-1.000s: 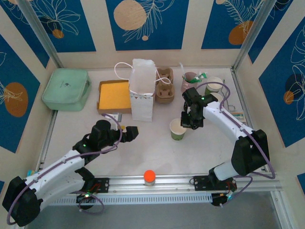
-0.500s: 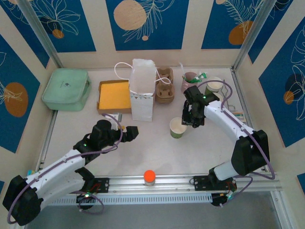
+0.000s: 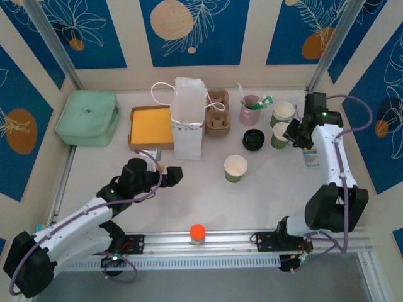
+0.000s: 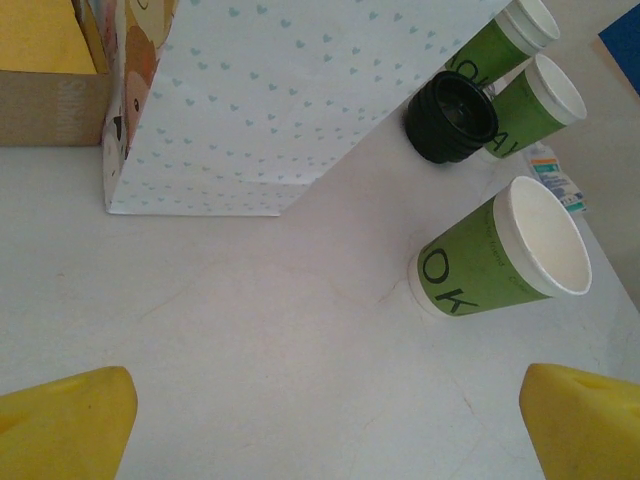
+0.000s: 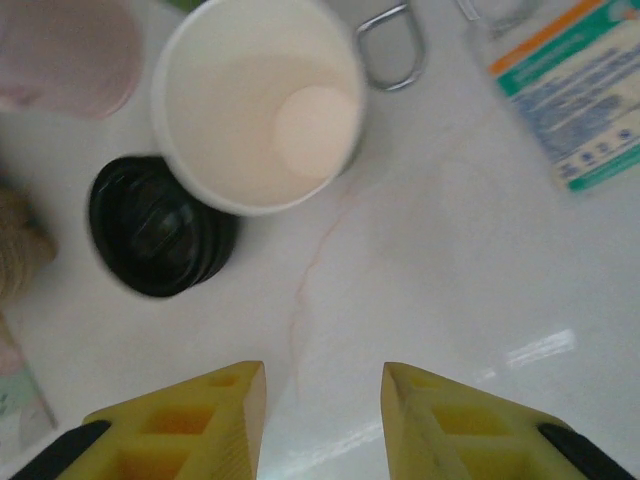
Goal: Pack the takeout coffee
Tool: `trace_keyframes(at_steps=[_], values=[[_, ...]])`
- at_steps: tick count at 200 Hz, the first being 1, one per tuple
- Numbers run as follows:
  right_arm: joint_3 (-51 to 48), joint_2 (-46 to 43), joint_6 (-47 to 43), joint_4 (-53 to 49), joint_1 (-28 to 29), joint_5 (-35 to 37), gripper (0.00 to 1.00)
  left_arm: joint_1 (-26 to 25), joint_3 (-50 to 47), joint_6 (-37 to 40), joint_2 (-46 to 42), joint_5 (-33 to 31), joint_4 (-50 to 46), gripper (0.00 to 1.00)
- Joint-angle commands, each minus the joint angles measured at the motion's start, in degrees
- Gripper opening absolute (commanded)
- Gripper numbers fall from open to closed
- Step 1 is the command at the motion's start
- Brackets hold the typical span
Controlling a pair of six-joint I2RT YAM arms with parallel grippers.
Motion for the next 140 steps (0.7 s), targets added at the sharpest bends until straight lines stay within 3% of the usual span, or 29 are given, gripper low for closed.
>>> trace_keyframes(at_steps=[1,102,140], values=[[2.1,3.8,-0.6,1.1,-3.2,-1.9,0.37,-0.4,0.1,1.0,-1.3,-1.5,-0.4,0.98],[7.5,17.1,-0.2,4.7,-3.7,-2.7,0.35,-0.4,-0.3,1.2,-1.8,-2.5,-0.7,0.98],[6.7,18.3,0.1,5.5,-3.2,-2.2,0.27,-0.4,-0.4,1.2,-1.9,-2.7,-0.9,0.99]])
